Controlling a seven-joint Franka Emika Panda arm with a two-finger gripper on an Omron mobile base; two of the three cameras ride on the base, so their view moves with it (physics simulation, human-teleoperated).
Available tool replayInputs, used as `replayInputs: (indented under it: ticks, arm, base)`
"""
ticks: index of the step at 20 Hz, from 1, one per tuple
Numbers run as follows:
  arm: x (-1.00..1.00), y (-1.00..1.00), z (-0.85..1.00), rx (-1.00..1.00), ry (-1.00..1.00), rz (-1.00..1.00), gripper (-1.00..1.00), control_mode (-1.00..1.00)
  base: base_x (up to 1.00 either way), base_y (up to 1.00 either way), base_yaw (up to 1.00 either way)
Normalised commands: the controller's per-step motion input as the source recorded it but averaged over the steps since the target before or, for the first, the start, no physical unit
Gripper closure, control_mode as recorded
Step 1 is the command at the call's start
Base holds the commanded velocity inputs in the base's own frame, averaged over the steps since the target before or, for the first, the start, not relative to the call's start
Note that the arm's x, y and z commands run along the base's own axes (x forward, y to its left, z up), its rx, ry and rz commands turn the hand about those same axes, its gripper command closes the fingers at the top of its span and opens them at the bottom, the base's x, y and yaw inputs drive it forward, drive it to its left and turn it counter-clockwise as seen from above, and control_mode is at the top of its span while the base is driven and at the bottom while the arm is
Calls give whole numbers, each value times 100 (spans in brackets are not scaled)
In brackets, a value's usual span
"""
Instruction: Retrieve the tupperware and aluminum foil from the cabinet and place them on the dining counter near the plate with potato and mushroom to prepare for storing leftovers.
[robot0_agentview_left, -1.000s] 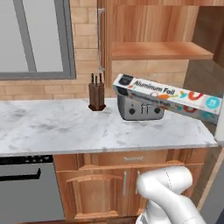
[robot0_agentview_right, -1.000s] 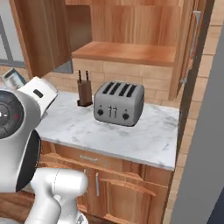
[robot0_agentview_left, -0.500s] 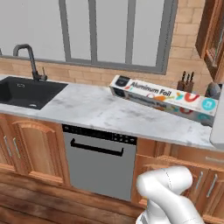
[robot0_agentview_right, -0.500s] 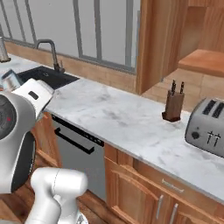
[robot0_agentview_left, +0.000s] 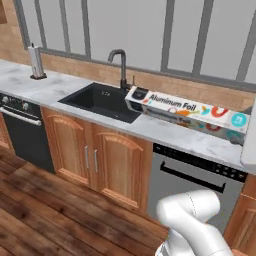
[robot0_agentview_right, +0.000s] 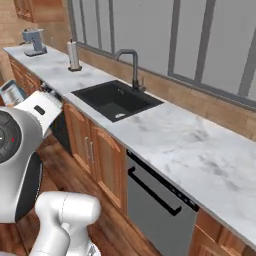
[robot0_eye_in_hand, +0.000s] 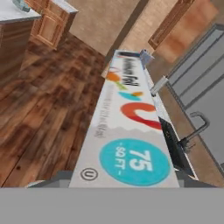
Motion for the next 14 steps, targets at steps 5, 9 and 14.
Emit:
replayInputs:
  ticks: [5,9,14]
  arm:
    - [0,0,0,0,0,0,100,100]
    - [0,0,0,0,0,0,100,100]
    - [0,0,0,0,0,0,100,100]
  base:
    - [59,100,38]
    - [75,100,34]
    - [77,100,37]
